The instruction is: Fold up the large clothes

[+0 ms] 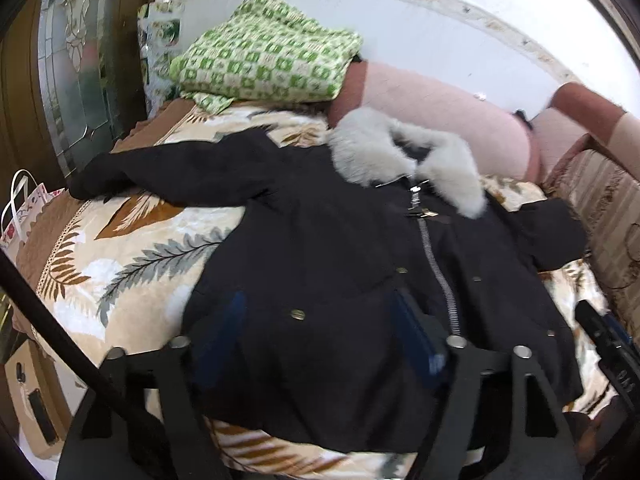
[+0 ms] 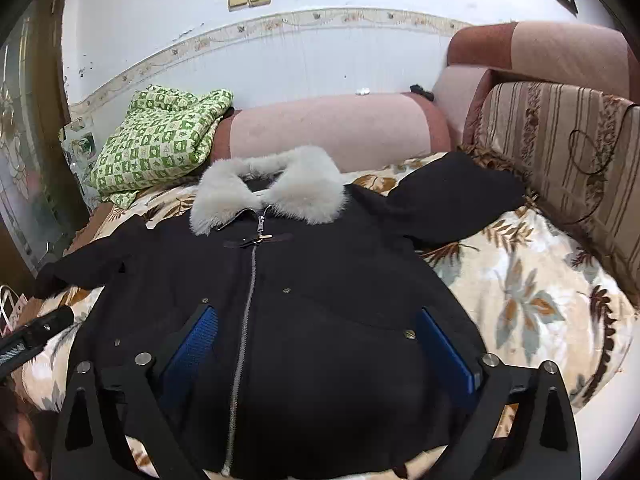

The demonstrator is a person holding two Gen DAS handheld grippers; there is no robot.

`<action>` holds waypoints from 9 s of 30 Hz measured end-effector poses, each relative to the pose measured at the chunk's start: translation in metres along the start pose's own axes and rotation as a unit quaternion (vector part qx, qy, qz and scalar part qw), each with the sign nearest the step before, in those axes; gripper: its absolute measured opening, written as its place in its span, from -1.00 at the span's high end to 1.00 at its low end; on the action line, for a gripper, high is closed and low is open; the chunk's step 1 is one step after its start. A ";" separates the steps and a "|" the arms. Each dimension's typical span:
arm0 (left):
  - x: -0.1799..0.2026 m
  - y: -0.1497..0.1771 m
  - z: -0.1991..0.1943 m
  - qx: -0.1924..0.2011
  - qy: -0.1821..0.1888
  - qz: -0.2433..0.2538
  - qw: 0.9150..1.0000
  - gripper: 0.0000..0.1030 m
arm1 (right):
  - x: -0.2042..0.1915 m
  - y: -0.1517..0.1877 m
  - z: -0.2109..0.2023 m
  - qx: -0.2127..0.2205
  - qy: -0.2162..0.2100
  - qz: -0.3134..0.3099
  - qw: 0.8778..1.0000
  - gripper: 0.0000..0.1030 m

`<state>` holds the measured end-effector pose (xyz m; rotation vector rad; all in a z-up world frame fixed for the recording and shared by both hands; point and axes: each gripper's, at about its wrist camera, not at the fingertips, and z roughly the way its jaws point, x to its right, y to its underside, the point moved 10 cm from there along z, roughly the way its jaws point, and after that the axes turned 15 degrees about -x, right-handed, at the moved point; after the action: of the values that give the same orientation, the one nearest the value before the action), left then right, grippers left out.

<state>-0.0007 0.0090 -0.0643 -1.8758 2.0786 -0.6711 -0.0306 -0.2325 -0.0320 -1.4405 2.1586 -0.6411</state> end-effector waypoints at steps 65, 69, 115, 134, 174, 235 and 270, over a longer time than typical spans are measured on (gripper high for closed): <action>-0.363 -0.187 0.125 -0.035 0.088 -0.376 0.922 0.56 | 0.003 0.014 0.107 -0.124 0.098 -0.025 0.987 -0.93; -0.298 -0.218 0.078 -0.004 0.094 -0.305 0.948 0.58 | 0.000 0.015 0.103 -0.116 0.082 -0.025 0.989 -0.93; 0.044 -0.042 0.039 -0.061 0.064 0.072 0.993 -0.62 | 0.033 -0.099 0.188 -0.161 -0.060 0.022 0.985 0.84; 0.057 -0.028 0.050 -0.093 0.083 0.067 0.990 -0.64 | 0.143 -0.101 0.196 -0.124 -0.024 0.158 0.979 0.10; 0.004 -0.019 0.030 -0.079 0.064 0.006 0.995 -0.64 | 0.165 -0.284 0.043 0.020 -0.038 0.054 0.998 0.96; -0.080 -0.011 -0.006 -0.033 0.023 -0.050 0.998 -0.64 | -0.171 -0.084 0.195 -0.119 -0.039 -0.277 0.953 0.32; 0.015 -0.242 0.137 -0.069 0.020 0.037 0.997 0.84 | 0.068 -0.131 0.136 0.008 -0.089 0.044 0.995 -0.47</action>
<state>0.2728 -0.0424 -0.0597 -1.8588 2.2613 -0.5640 0.1225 -0.3572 -0.0667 -1.3331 2.0593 -0.4785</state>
